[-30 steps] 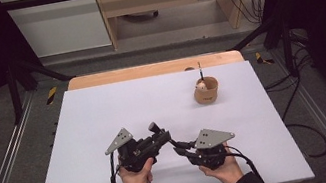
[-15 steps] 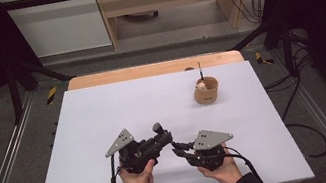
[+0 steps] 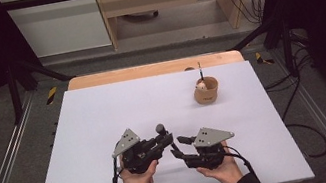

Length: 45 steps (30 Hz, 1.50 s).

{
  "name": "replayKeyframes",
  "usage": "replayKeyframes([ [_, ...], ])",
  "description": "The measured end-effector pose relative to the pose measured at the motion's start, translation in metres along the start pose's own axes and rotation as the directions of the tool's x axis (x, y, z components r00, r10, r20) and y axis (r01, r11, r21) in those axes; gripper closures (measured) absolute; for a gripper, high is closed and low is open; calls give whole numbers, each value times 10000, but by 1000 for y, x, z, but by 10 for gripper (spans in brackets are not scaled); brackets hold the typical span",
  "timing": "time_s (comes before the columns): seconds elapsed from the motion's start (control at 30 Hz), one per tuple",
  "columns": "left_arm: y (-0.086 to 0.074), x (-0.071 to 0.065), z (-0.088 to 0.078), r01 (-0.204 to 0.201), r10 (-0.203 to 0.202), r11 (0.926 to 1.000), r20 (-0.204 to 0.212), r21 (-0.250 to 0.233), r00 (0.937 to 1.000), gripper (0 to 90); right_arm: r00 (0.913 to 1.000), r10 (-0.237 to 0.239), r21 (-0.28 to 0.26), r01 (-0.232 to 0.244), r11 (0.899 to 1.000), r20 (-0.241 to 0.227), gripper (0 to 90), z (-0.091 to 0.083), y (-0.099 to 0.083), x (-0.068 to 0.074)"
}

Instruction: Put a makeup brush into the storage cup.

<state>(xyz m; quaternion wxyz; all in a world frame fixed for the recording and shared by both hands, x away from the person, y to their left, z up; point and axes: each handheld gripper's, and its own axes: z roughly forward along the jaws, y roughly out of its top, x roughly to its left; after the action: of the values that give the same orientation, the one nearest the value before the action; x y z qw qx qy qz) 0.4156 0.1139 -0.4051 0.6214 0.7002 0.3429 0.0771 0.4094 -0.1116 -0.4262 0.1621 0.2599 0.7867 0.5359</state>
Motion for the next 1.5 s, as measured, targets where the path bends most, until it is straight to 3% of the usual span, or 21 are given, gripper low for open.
replayKeyframes([
  [0.2,-1,-7,3,-381,382,9990,-68,224,9992,769,9999,152,118,-151,9998,-79,594,0,2,1],
  [0.6,-3,-11,6,-617,619,9972,-36,414,9981,769,9986,400,233,-392,9990,-354,766,-1,3,1],
  [0.97,-2,-10,7,-650,648,9969,62,452,9979,759,9981,352,223,-341,9992,-503,793,-1,3,1],
  [1.5,5,-6,-2,-1244,1246,9917,-20,332,9922,421,9977,684,123,-685,9976,33,793,-8,0,-12],
])
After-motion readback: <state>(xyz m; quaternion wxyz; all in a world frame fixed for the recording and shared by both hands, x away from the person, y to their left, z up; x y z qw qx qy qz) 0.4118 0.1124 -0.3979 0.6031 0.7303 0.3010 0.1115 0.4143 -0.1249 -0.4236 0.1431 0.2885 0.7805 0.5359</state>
